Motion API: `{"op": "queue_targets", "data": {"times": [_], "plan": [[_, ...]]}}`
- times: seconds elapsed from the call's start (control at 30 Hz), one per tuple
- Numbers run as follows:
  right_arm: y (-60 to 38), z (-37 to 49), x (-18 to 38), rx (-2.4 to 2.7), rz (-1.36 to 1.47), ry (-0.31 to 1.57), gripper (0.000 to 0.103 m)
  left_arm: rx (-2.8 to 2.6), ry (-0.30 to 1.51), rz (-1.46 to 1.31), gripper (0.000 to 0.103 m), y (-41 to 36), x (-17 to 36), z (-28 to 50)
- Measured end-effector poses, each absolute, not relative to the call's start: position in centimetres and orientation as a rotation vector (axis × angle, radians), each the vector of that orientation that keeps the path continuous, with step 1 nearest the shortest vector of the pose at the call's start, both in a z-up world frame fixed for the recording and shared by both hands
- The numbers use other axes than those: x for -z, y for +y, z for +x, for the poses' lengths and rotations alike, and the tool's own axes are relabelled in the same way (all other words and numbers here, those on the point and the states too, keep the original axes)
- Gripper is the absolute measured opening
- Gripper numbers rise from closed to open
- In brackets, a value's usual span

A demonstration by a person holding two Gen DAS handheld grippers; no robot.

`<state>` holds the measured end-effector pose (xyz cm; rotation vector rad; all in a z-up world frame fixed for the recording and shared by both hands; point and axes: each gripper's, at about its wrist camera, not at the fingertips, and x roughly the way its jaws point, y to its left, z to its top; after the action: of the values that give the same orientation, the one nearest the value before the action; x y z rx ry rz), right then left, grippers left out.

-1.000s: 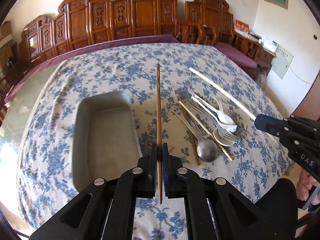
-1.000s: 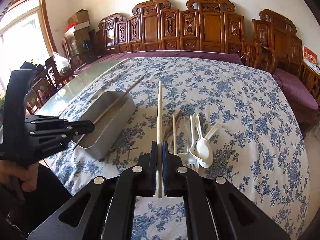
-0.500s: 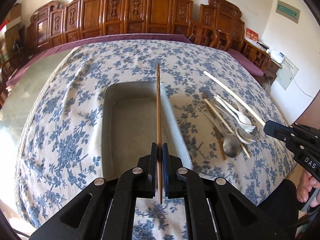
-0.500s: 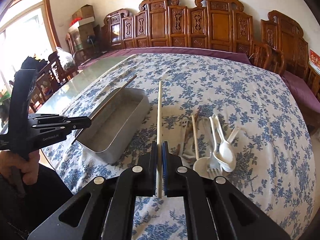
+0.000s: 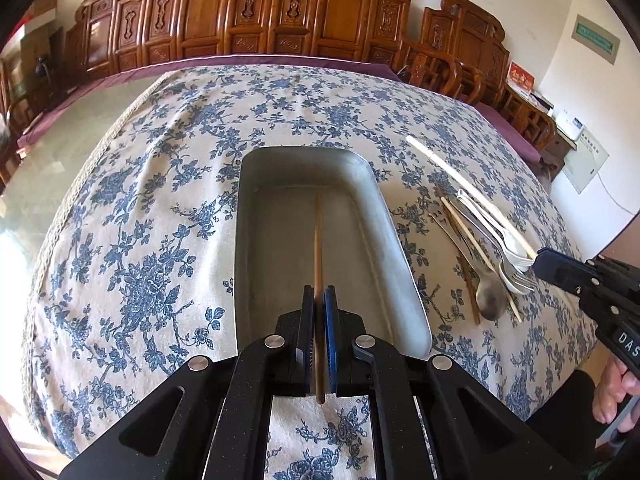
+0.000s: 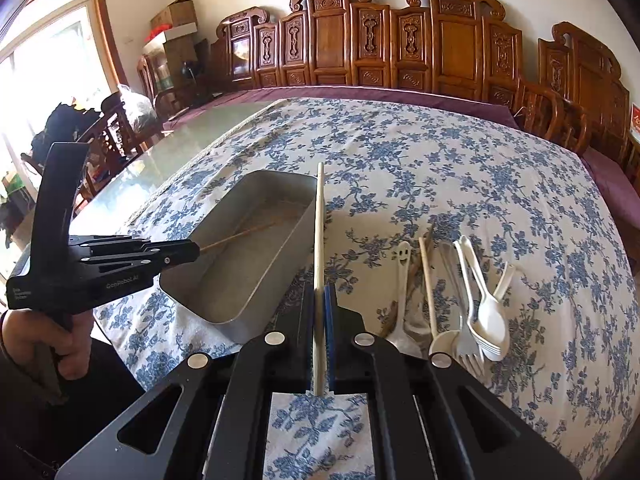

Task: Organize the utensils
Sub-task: 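Carry the chopstick over the metal tray and open the left tool while the right tool carries its chopstick, then lower the chopstick into the metal tray and open the right tool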

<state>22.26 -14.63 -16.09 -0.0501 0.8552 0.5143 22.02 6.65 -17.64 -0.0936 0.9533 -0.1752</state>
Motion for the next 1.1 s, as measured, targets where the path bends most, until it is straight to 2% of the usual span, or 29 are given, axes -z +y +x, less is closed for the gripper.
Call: {"op": "queue_targets", "data": {"times": [1.1], "plan": [[-4.1,26.3,19.6,-0.546,-0.017,0.972,0.006,0.081,0.877,-0.124,0.004,11.1,15.6,22.5]]}}
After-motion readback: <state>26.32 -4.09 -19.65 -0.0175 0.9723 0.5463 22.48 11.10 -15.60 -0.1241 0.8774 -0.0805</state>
